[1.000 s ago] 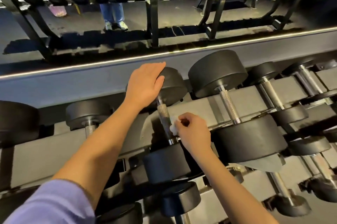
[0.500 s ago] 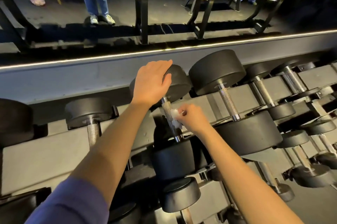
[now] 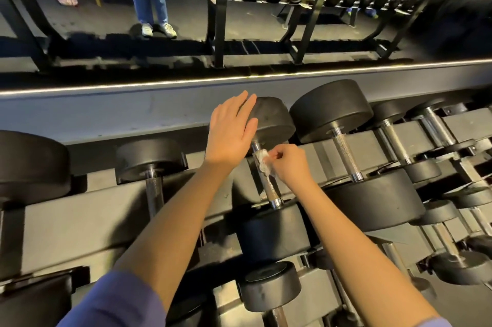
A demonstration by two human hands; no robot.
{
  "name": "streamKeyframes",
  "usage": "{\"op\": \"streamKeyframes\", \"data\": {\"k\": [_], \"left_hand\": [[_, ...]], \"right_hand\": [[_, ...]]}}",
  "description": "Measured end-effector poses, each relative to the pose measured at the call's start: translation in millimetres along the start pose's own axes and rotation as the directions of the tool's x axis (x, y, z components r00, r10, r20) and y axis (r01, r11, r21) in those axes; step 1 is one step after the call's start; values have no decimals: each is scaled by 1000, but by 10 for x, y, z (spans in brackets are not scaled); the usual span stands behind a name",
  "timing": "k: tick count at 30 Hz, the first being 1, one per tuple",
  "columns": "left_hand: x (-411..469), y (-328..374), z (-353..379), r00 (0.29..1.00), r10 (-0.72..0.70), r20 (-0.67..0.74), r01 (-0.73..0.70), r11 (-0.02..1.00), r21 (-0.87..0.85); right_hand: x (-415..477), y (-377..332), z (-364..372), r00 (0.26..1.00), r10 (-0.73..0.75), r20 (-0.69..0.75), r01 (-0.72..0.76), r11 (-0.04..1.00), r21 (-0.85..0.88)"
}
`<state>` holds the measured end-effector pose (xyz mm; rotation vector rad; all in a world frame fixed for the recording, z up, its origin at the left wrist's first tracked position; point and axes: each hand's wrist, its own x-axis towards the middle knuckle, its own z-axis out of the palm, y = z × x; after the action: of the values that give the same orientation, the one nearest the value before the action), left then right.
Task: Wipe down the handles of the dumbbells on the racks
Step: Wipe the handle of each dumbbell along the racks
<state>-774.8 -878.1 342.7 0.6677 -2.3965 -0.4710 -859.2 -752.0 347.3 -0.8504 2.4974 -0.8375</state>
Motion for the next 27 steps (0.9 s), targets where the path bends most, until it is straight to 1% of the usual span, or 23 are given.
{"op": "streamKeyframes", "data": {"k": [5,8,10,13,15,17,19,20,22,25,27], "left_hand": [[19,5,13,1000,-16,-2,16,1000,-4],[11,1,16,1000,-31,-3,31,1000,5],[10,6,11,999,-42,-1,42,999,10],[4,18,4,999,-46,2,45,999,18],[3,25,-2,999,-54,6,53,998,18],[1,33,-3,998,-68,13,68,997,24],[4,34,-3,997,-73,19,72,997,30],[7,31,0,997,-75,22,75,997,31],[8,27,11,996,-81,25,80,996,35],[12,24,37,996,-91,15,90,995,39],[10,18,54,996,-92,12,92,995,44]], "right_hand": [[126,-133,52,994,-12,-107,20,997,77],[117,-121,40,997,-7,-71,13,996,83],[90,-75,-10,1000,7,-9,-7,1000,-12],[17,11,-105,991,54,124,-24,974,-227],[-43,74,-139,968,132,212,-56,941,-333],[-88,100,-146,936,210,284,-54,880,-471],[-98,112,-132,917,252,309,-41,830,-556],[-107,108,-124,918,257,300,-45,823,-566],[-125,98,-120,937,239,253,-73,846,-528],[-74,37,-138,973,175,150,-124,947,-296],[30,-38,-129,982,148,114,-125,974,-187]]}}
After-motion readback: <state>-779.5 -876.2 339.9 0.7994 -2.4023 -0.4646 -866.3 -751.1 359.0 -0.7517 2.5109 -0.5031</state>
